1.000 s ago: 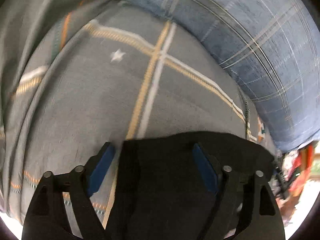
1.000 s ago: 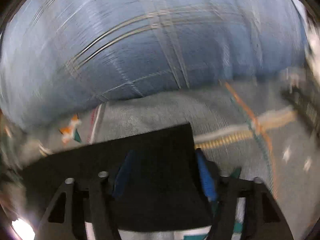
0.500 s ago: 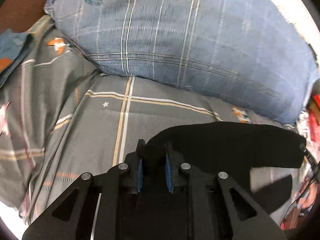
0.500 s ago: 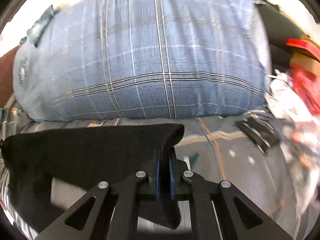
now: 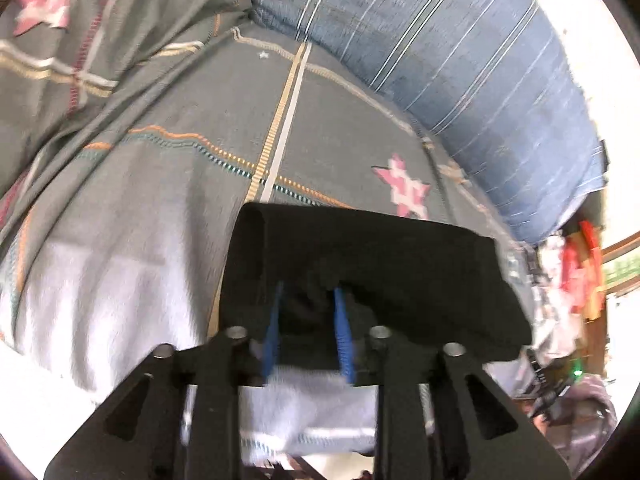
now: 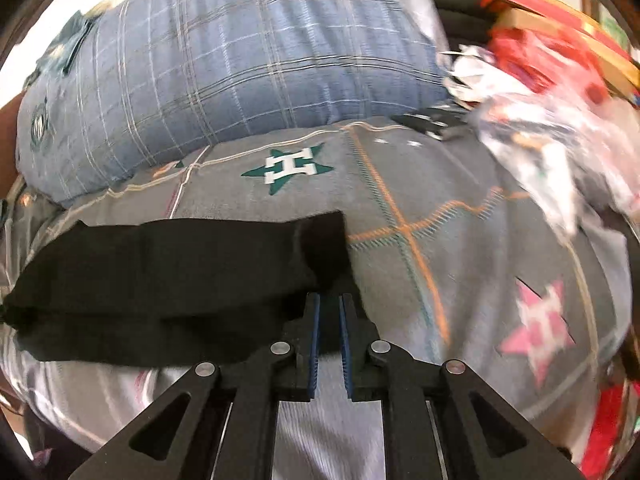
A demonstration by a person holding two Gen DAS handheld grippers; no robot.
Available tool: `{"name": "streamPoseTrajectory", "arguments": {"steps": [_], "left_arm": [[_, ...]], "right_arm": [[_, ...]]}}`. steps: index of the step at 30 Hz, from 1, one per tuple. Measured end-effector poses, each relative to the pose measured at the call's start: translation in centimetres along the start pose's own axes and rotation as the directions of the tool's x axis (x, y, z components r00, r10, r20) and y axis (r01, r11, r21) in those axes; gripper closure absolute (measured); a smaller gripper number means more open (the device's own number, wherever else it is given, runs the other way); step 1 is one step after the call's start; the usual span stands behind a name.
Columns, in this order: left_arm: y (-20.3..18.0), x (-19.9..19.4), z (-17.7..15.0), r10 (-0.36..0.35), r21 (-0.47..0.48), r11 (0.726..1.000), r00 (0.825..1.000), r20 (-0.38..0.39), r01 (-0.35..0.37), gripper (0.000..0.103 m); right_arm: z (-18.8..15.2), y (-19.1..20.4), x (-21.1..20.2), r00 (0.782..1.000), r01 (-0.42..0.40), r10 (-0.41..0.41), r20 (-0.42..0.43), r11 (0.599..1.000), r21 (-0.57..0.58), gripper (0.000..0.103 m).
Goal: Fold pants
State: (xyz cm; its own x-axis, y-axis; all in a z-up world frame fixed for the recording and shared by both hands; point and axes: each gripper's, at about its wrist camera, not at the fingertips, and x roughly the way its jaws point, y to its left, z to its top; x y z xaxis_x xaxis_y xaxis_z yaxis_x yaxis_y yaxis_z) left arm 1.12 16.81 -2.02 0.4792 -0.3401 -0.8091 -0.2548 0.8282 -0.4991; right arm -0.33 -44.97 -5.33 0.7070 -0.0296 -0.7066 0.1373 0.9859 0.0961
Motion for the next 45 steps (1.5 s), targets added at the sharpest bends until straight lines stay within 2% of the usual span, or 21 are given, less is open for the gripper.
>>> {"name": "streamPoseTrajectory", "arguments": {"steps": [2, 6, 8, 11, 17, 19, 20, 21, 22, 23, 24, 25, 27, 29, 30, 33, 35, 38, 39, 43, 45], "left_arm": [[0.0, -2.0, -0.9, -0.026, -0.006, 1.0, 0.999, 0.028, 0.026, 0.065], [-0.6, -3.9, -1.9, -0.148, -0.04, 0.988, 0.988, 0.052, 0.15, 0.035], [-1.2, -3.4, -1.5, -0.187, -0.06, 0.98, 0.981, 0.05, 0.19, 0.032], [-1.8, -1.2, -0.2, -0.211, -0.118, 0.971, 0.978, -0.006, 0.208, 0.032], [-1.3, 2.2, 1.8, -0.149, -0.214, 0.967, 0.988, -0.044, 0.136, 0.032], [-1.1, 3.5, 2.5, -0.123, -0.242, 0.964, 0.99, -0.063, 0.105, 0.032], [-1.0, 4.0, 2.7, -0.117, -0.249, 0.964, 0.991, -0.068, 0.097, 0.032], [-1.1, 4.3, 3.1, -0.106, -0.252, 0.964, 0.992, -0.069, 0.086, 0.032], [-1.2, 4.7, 3.7, -0.094, -0.251, 0.965, 0.993, -0.067, 0.074, 0.039], [-1.5, 4.8, 4.6, -0.081, -0.247, 0.967, 0.995, -0.065, 0.063, 0.051], [-1.9, 4.8, 5.6, -0.08, -0.238, 0.969, 0.995, -0.067, 0.062, 0.091], [-2.4, 4.6, 6.9, -0.135, -0.235, 0.965, 0.988, -0.071, 0.115, 0.103], [-3.1, 2.8, 8.3, -0.213, -0.243, 0.949, 0.977, -0.02, 0.202, 0.103], [-4.9, -1.2, 8.8, -0.211, -0.146, 0.964, 0.973, 0.094, 0.223, 0.103], [-5.3, -2.4, 8.5, -0.225, -0.116, 0.964, 0.967, 0.12, 0.239, 0.103], [-4.6, -3.8, 5.9, -0.251, -0.066, 0.963, 0.959, 0.128, 0.261, 0.103], [-3.3, -2.4, 3.9, -0.246, -0.103, 0.962, 0.967, 0.073, 0.253, 0.103], [-1.5, -0.1, 0.5, -0.305, -0.2, 0.934, 0.952, -0.015, 0.296, 0.103], [-1.2, 0.4, -0.8, -0.297, -0.216, 0.934, 0.954, -0.035, 0.283, 0.099], [-0.5, 1.4, -4.5, -0.291, -0.266, 0.928, 0.954, -0.075, 0.262, 0.055], [-0.3, 1.0, -5.6, -0.311, -0.281, 0.917, 0.948, -0.059, 0.284, 0.054]], "right_arm": [[-0.5, -1.2, -2.0, 1.0, -0.029, 0.028, 0.004, 0.997, 0.069, 0.086], [-0.7, -2.3, -3.1, 0.972, -0.232, 0.23, 0.038, 0.936, 0.267, 0.048], [-0.6, -1.6, -1.8, 0.935, -0.34, 0.354, 0.022, 0.876, 0.342, 0.047], [-0.4, 0.0, 0.3, 0.895, -0.405, 0.446, -0.003, 0.815, 0.414, 0.047], [0.0, 0.7, 4.8, 0.879, -0.378, 0.473, -0.06, 0.767, 0.519, 0.047], [0.0, 0.7, 6.0, 0.89, -0.353, 0.452, -0.063, 0.769, 0.532, 0.047], [0.1, 0.6, 6.3, 0.892, -0.354, 0.449, -0.053, 0.766, 0.537, 0.049], [0.2, 0.5, 6.6, 0.897, -0.352, 0.44, -0.038, 0.763, 0.542, 0.06], [0.7, 0.4, 7.0, 0.903, -0.347, 0.429, -0.025, 0.76, 0.55, 0.089], [1.6, 0.5, 7.6, 0.892, -0.364, 0.451, -0.026, 0.752, 0.549, 0.094], [2.4, 0.3, 7.7, 0.89, -0.37, 0.454, -0.023, 0.753, 0.544, 0.094], [4.0, 0.2, 7.4, 0.892, -0.387, 0.453, 0.005, 0.756, 0.528, 0.095], [7.3, -0.1, 5.2, 0.873, -0.466, 0.472, 0.121, 0.734, 0.494, 0.095], [9.6, -0.2, 1.8, 0.842, -0.538, 0.491, 0.223, 0.73, 0.421, 0.095], [10.0, -0.2, 0.8, 0.84, -0.543, 0.488, 0.238, 0.742, 0.393, 0.095], [7.8, -1.0, -0.4, 0.863, -0.505, 0.459, 0.212, 0.78, 0.368, 0.095], [5.1, -1.3, 1.3, 0.903, -0.425, 0.412, 0.121, 0.817, 0.389, 0.094], [2.2, -2.3, 3.4, 0.905, -0.404, 0.419, 0.079, 0.784, 0.47, 0.094], [1.5, -2.5, 3.7, 0.898, -0.414, 0.43, 0.089, 0.763, 0.496, 0.094], [0.9, -2.9, 4.5, 0.895, -0.413, 0.439, 0.081, 0.745, 0.524, 0.092], [1.0, -2.9, 4.7, 0.894, -0.414, 0.442, 0.08, 0.742, 0.527, 0.091]]}}
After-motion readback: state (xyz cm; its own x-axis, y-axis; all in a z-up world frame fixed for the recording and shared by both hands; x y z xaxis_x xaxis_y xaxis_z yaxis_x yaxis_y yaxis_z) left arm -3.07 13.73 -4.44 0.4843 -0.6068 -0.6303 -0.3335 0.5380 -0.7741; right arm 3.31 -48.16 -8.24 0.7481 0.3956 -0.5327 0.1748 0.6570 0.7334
